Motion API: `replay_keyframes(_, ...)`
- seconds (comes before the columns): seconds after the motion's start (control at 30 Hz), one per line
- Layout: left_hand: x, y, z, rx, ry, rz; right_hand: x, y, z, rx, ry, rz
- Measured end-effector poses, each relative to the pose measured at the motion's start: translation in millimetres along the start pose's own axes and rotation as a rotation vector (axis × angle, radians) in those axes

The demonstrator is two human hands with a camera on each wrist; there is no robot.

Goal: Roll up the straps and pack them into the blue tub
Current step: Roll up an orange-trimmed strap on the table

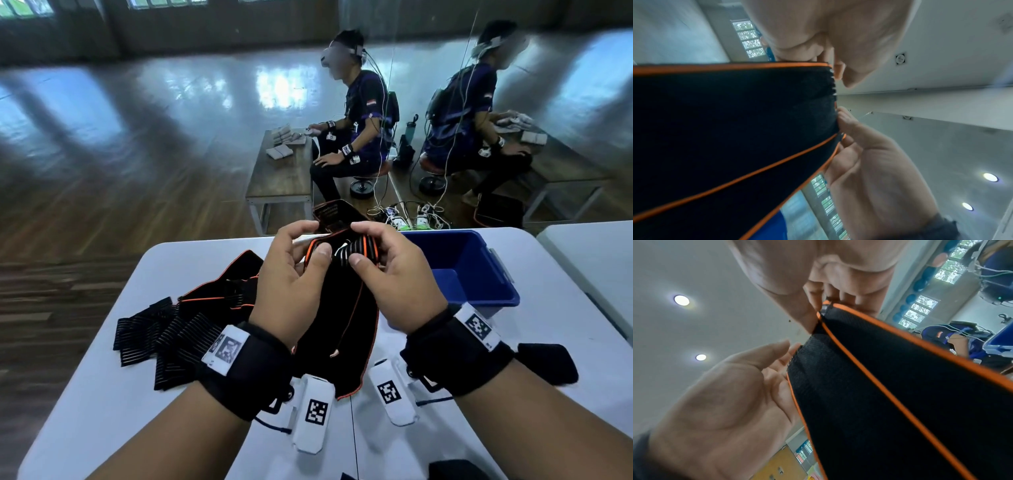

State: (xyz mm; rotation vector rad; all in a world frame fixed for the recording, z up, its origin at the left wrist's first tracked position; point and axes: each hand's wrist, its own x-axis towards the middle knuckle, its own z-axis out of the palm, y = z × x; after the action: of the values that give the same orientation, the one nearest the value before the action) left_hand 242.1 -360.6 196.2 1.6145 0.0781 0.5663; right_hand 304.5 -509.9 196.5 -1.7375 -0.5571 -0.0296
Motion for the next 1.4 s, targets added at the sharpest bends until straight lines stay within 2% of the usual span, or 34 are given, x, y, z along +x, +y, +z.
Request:
replay_keyframes(0.3, -3, -14, 7, -0.017, -0.040, 0.051, 5, -3, 4, 0.175, 0.100, 0.050)
replay_keyframes(0.43, -1, -10, 17, 0.003, -0.081, 0.076, 6, -6, 14, 0.224, 0.081, 0.077)
replay_keyframes(0.63, 0, -10, 14, -0.009, -0.174, -0.009, 7, -8, 9, 0.354, 0.037, 0.153)
replay_keyframes(0.77, -1, -15, 9, 0.000, -0.235, -0.007, 6, -9, 7, 0.380, 0.022, 0.161)
replay_keyframes(1.0, 1, -19, 12, -0.074, -0.075, -0.097, -9, 1, 14, 0.294, 0.040, 0.134)
replay_keyframes(1.23, 16, -24, 16, -0.106, -0.066, -0.203, -35, 14, 16, 0.360, 0.065, 0.116)
replay_keyframes(1.3, 25, -27, 20, -0.147, -0.036, -0.228, -40, 22, 16, 0.193, 0.047, 0.088)
replay_keyframes(1.4, 38, -37, 27, -0.186, 0.001, -0.261, -50, 44, 18, 0.008, -0.088, 0.128)
